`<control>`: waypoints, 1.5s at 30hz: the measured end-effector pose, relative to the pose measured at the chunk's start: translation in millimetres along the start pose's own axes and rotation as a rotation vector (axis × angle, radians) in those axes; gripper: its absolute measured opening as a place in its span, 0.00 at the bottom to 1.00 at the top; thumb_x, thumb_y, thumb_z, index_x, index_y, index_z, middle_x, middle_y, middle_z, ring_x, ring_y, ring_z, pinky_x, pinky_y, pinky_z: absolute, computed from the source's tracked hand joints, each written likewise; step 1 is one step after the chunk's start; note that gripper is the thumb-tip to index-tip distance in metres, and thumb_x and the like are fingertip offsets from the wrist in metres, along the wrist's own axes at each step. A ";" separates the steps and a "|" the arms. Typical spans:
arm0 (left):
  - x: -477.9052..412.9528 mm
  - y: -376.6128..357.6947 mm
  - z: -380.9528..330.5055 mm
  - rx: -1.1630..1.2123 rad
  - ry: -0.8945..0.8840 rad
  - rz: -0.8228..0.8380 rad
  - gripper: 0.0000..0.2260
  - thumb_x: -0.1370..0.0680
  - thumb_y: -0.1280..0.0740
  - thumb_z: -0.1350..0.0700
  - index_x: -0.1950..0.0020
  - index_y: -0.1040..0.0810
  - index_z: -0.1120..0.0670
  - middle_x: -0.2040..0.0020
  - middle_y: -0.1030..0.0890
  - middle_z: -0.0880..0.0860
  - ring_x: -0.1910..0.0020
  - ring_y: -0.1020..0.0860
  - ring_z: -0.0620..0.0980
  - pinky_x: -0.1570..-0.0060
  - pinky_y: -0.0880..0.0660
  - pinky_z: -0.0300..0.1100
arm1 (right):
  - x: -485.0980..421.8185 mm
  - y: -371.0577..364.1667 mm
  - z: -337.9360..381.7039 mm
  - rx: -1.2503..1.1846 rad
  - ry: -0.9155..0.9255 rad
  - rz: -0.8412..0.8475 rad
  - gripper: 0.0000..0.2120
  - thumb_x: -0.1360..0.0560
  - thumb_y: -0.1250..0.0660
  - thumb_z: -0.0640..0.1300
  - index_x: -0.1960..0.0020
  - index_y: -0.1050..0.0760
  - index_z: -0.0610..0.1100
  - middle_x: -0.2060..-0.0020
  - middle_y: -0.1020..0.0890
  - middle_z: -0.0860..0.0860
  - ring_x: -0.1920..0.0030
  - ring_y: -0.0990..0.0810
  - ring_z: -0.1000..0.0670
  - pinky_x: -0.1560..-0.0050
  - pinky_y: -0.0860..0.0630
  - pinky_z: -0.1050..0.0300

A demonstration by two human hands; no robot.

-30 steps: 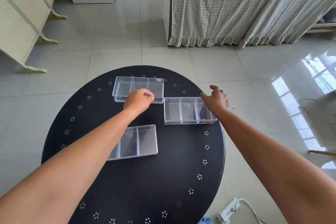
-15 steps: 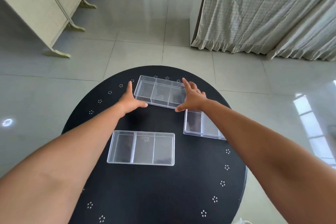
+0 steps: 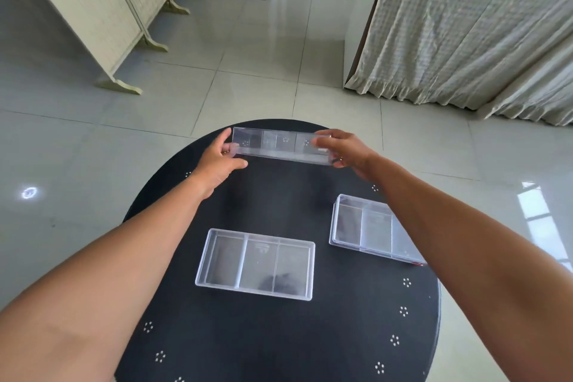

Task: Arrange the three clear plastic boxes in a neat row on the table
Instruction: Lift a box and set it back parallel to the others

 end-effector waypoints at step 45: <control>-20.9 -48.6 13.4 -0.047 0.150 -0.097 0.25 0.22 0.34 0.55 0.25 0.32 0.54 0.30 0.25 0.54 0.33 0.25 0.55 0.34 0.30 0.46 | 12.2 24.3 -45.9 0.310 -0.240 -0.498 0.17 0.26 0.36 0.55 0.64 0.29 0.43 0.69 0.25 0.48 0.68 0.28 0.46 0.64 0.30 0.56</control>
Point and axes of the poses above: each hand's wrist, its own x-axis away from the middle knuckle, its own y-axis out of the back of the hand, z = x × y, the point moved 9 cm from there along -x, towards the middle knuckle
